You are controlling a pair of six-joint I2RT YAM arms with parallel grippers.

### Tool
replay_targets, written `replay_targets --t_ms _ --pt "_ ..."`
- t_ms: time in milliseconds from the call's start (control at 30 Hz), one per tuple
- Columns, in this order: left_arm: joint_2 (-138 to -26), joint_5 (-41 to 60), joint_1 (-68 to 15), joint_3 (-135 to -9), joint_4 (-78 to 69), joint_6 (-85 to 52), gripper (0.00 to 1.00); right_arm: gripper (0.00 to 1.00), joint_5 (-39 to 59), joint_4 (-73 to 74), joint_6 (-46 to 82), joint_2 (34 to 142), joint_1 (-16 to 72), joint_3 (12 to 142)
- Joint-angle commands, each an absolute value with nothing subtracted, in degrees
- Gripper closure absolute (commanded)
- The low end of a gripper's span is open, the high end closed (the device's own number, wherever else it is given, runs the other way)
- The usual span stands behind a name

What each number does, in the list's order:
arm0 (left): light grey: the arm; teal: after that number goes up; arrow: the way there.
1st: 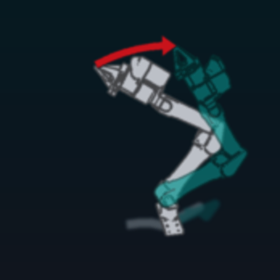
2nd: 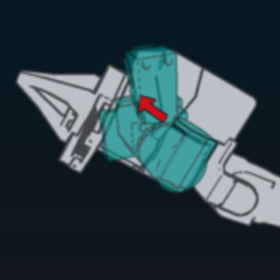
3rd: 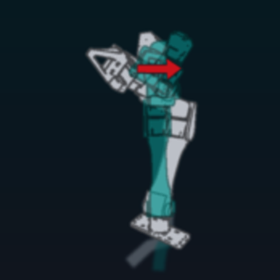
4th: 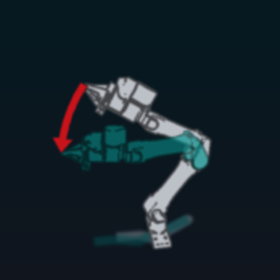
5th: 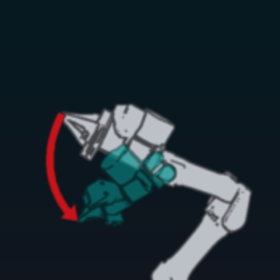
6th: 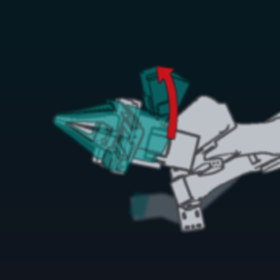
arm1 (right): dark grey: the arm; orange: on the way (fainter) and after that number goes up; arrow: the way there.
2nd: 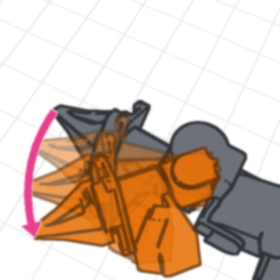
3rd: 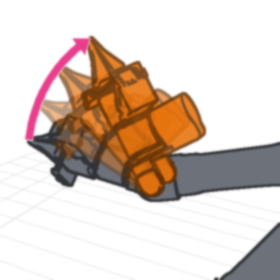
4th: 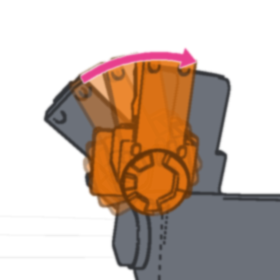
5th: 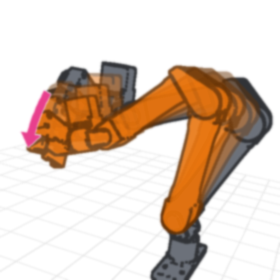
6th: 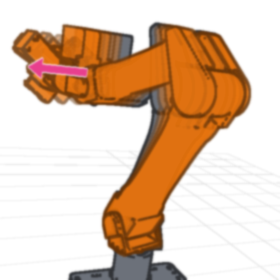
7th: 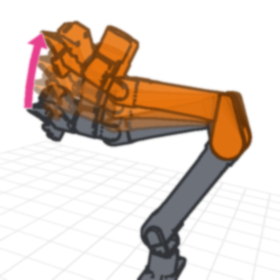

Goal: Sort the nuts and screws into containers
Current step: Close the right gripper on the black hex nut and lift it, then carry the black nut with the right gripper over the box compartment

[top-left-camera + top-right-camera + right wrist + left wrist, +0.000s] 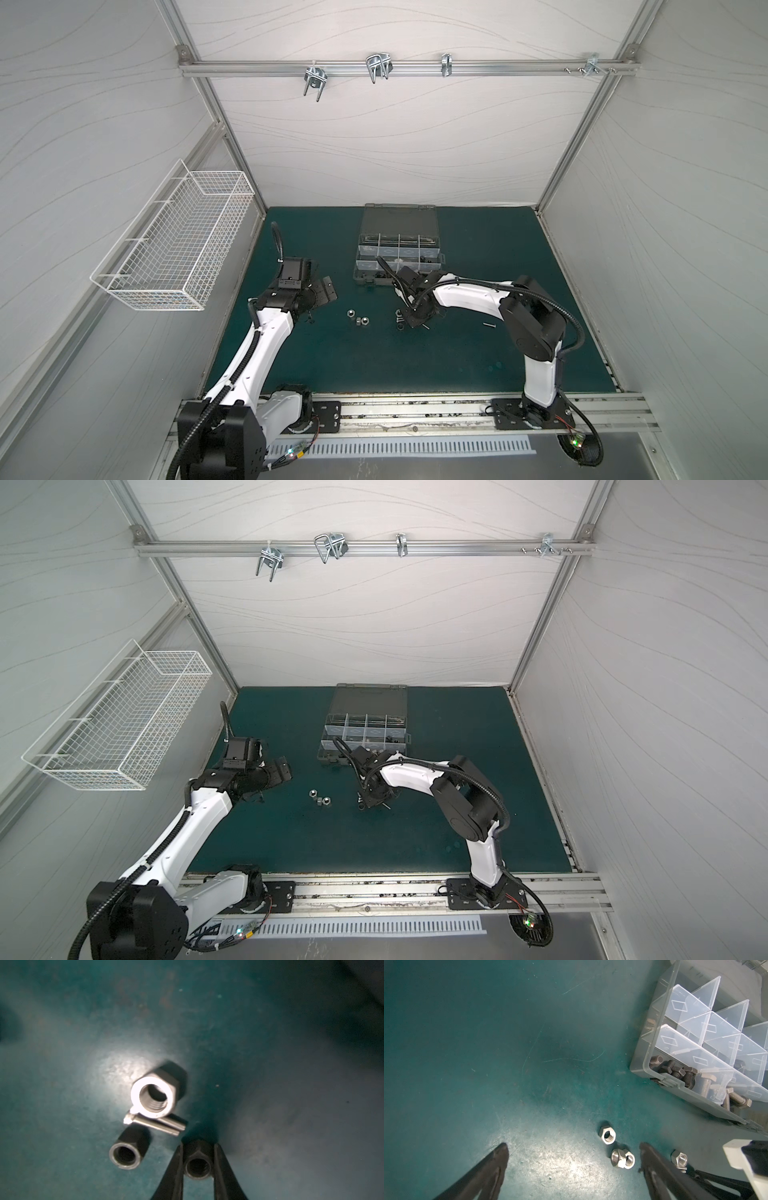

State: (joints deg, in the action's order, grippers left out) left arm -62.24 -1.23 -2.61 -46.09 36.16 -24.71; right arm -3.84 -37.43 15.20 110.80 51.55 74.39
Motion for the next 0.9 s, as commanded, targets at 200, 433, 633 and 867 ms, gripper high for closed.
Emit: replay_targets --t_ms 200,433,633,867 --pt "-61.69 -0.88 -2.02 -48.77 36.04 -25.6 0.01 1.0 -2.69 -40.18 14.0 104.1 47.34 75.73" --pt "-61.64 -0.79 -2.03 -48.62 35.77 -25.67 0.01 1.0 -5.72 -40.21 12.41 101.6 42.6 80.43" --pt "-61.95 -0.8 -2.02 -48.73 35.94 -25.66 0.01 1.0 -6.82 -39.43 11.19 104.78 37.8 87.1" --pt "-61.78 -0.89 -2.02 -48.74 35.88 -25.61 0.01 1.0 -8.27 -39.68 9.48 111.36 34.15 96.11"
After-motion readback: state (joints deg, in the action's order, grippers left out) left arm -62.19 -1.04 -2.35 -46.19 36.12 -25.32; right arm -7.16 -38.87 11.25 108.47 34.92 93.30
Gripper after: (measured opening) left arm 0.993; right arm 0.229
